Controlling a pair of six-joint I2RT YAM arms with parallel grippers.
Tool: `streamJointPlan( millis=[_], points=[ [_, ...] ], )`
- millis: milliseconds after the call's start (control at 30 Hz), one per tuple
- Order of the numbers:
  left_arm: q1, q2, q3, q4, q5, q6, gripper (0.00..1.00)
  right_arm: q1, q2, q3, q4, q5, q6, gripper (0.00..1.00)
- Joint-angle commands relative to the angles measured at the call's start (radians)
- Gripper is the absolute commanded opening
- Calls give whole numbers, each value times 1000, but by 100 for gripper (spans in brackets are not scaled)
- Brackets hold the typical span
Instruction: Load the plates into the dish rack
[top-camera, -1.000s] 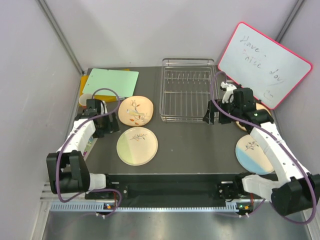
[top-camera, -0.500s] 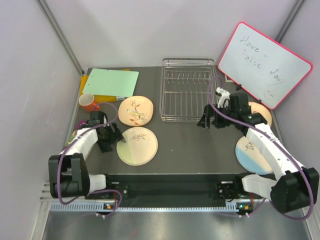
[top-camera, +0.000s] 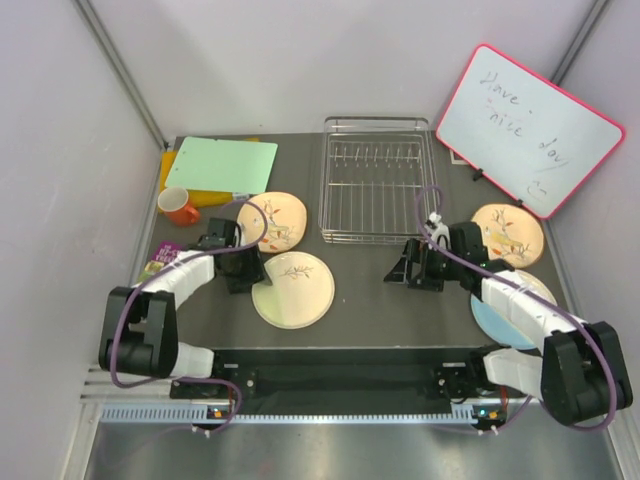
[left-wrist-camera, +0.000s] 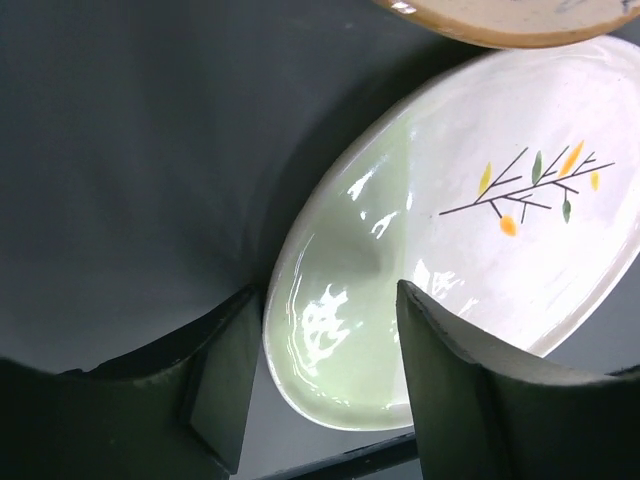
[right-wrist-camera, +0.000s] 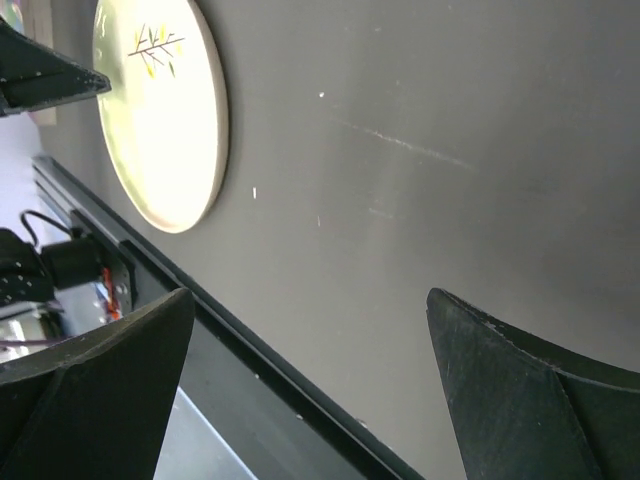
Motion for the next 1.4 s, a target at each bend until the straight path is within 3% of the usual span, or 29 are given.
streamJointPlan(
  millis=[0, 233, 500, 800, 1000, 1367],
  points=[
    [-25, 86, 16, 21, 21, 76, 61, 16, 0, -39, 202, -43, 105, 100],
    [-181, 108, 6, 76, 36, 77, 61, 23, -51, -141, 299, -36, 166, 100],
    [-357, 163, 52, 105, 50, 37, 61, 30, 24, -161, 322, -83, 246, 100],
    [-458, 170, 32, 125, 73, 1, 61, 86, 115, -244, 353, -82, 339, 100],
    [-545, 166, 29, 146, 87, 1, 62, 160, 236, -243, 544, -100, 444, 96],
    [-612, 180, 27, 176, 113, 5, 61, 165, 179, -229, 601, 26, 422, 96]
  ],
)
